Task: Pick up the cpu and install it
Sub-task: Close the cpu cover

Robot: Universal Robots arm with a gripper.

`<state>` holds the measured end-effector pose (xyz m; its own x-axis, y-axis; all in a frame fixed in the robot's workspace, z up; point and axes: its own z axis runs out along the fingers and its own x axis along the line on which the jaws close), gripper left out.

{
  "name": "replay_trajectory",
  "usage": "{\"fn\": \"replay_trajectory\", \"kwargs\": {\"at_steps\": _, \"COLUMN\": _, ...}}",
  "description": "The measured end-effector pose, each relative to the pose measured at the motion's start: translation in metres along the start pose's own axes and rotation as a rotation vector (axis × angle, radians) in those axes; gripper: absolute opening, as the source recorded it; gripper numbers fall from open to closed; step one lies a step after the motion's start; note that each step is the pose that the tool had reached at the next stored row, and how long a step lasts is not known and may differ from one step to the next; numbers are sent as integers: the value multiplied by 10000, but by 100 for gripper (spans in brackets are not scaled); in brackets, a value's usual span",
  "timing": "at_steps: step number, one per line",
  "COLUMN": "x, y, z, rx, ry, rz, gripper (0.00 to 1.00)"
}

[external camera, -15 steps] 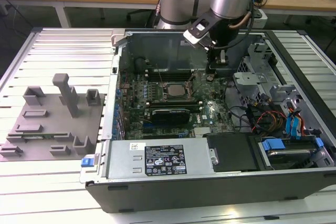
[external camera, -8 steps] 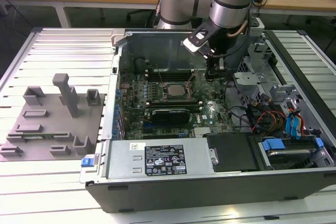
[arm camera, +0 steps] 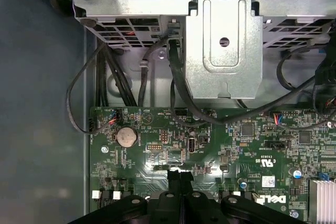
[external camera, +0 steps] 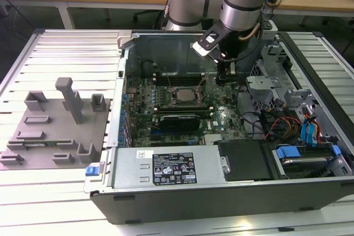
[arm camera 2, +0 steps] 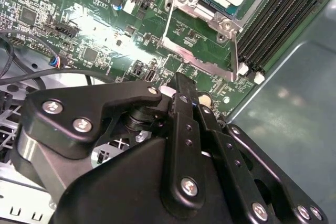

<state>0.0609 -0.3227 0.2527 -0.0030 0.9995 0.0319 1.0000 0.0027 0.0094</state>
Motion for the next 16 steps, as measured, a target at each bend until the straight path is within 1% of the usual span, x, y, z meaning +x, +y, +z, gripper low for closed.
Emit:
{"fn": "replay_trajectory", "kwargs": {"at_steps": 4, "x": 13, "y": -45, "z": 0, "rx": 0, "ry": 0, "rz": -1, "gripper": 11}}
{"fn": "replay_trajectory", "kwargs": {"at_steps": 7, "x": 16, "y": -104, "z": 0, "rx": -2, "ry": 0, "rz": 0, "gripper": 11}}
{"fn": "replay_trajectory", "kwargs": {"at_steps": 9, "x": 17, "y": -130, "z": -1, "rx": -3, "ry": 0, "rz": -1, "gripper": 11}}
{"fn": "replay_trajectory", "kwargs": {"at_steps": 12, "x": 20, "y": -193, "z": -1, "rx": -8, "ry": 0, "rz": 0, "gripper": 11}}
{"fn": "replay_trajectory", "kwargs": {"at_steps": 16, "x": 22, "y": -261, "z": -2, "rx": -32, "ry": 1, "rz": -1, "gripper": 11}}
